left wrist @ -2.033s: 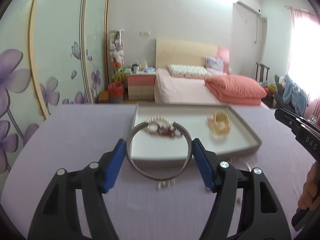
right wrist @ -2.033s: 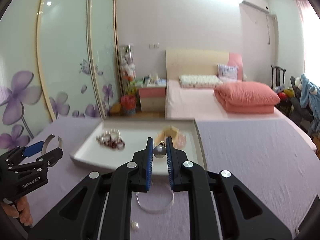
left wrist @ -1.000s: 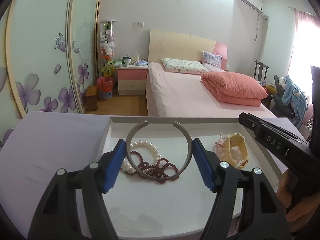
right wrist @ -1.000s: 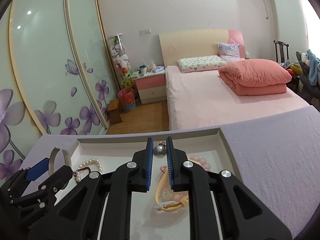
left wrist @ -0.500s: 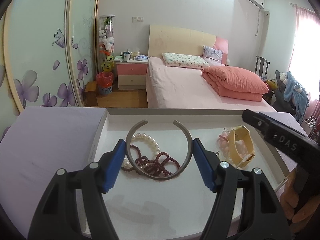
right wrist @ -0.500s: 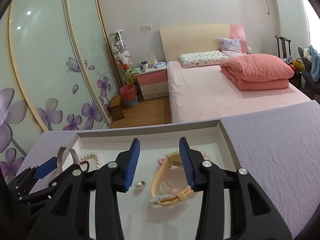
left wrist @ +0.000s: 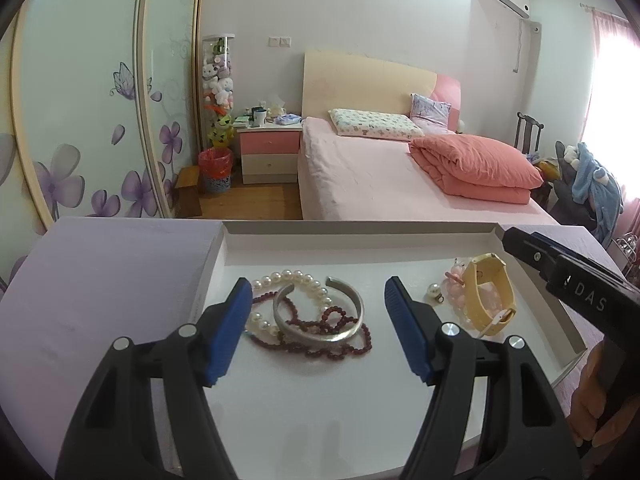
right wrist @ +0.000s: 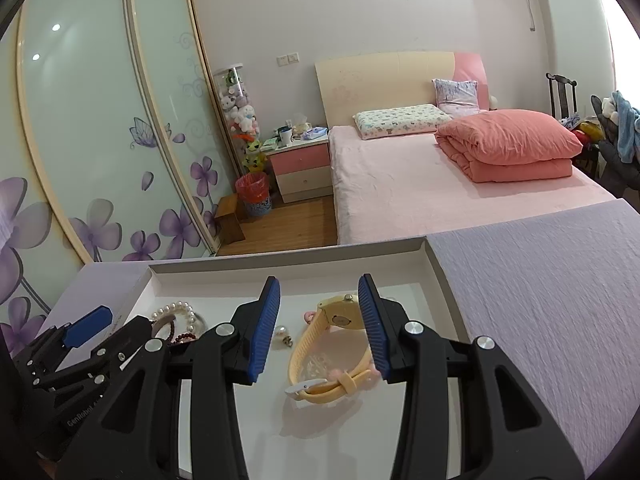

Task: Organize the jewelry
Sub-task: 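Open the right tool to drop the earring while the left tool releases the cuff bangle, then withdraw both open tools from the tray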

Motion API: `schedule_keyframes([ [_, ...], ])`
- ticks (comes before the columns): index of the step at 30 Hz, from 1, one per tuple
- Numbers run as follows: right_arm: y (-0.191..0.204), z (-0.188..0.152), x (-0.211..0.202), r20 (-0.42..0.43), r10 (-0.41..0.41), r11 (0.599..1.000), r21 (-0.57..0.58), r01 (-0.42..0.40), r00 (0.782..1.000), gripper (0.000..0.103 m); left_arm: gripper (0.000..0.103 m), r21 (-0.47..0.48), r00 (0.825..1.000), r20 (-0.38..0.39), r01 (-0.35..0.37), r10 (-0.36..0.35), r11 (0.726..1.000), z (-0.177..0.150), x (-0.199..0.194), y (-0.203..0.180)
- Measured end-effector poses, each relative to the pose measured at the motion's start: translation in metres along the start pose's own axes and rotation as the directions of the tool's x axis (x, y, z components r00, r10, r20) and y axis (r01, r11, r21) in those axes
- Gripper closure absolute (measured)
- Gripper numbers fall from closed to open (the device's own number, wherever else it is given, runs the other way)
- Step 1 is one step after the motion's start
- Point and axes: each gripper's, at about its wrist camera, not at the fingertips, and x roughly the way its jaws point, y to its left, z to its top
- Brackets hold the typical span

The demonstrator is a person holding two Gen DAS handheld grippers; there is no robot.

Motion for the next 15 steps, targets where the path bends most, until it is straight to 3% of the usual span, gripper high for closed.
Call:
schedule_keyframes([
  [15, -0.002, -0.010, -0.032, 0.018, 0.008, 1.000, -0.020, -0.007, 1.000, 0.061, 0.036, -0.033, 1.000, 0.018, -0.019, 0.020, 0.999, -0.010, -0.040, 0.025],
])
